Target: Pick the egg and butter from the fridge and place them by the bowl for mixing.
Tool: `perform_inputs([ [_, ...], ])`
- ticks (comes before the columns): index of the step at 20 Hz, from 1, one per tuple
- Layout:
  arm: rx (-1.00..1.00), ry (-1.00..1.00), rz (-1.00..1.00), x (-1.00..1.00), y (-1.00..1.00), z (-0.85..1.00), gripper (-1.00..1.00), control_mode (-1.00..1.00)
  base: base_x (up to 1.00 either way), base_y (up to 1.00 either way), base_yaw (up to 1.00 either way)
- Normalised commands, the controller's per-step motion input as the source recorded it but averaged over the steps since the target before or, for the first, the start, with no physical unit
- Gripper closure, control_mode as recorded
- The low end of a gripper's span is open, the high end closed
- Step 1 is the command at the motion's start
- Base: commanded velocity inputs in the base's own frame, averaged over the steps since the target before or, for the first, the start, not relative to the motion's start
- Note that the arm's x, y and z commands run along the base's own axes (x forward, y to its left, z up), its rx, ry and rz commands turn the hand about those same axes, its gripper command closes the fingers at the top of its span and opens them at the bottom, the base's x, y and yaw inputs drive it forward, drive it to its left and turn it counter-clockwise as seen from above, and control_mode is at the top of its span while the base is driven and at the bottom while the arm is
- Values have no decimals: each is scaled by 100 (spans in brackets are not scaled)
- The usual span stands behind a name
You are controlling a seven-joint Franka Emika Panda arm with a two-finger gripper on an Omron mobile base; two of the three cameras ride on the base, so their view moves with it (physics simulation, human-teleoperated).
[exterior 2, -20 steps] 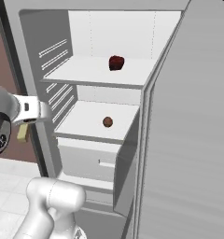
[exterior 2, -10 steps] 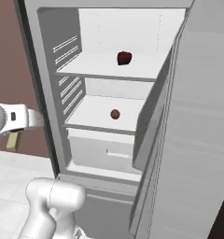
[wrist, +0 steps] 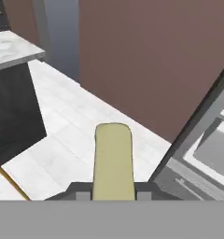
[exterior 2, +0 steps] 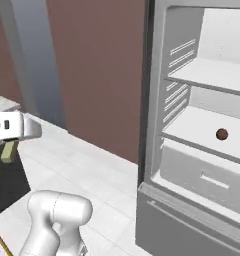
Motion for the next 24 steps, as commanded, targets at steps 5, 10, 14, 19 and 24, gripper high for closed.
perform_inputs([
  [5,0,0,0,0,0,0,100,100,-10,56,86],
  [10,0,0,0,0,0,0,100,100,-2,38,89],
  [14,0,0,0,0,0,0,100,100,-3,28,91],
  [19,0,0,0,0,0,0,100,100,-1,25,89],
  [24,0,0,0,0,0,0,100,100,0,24,84],
])
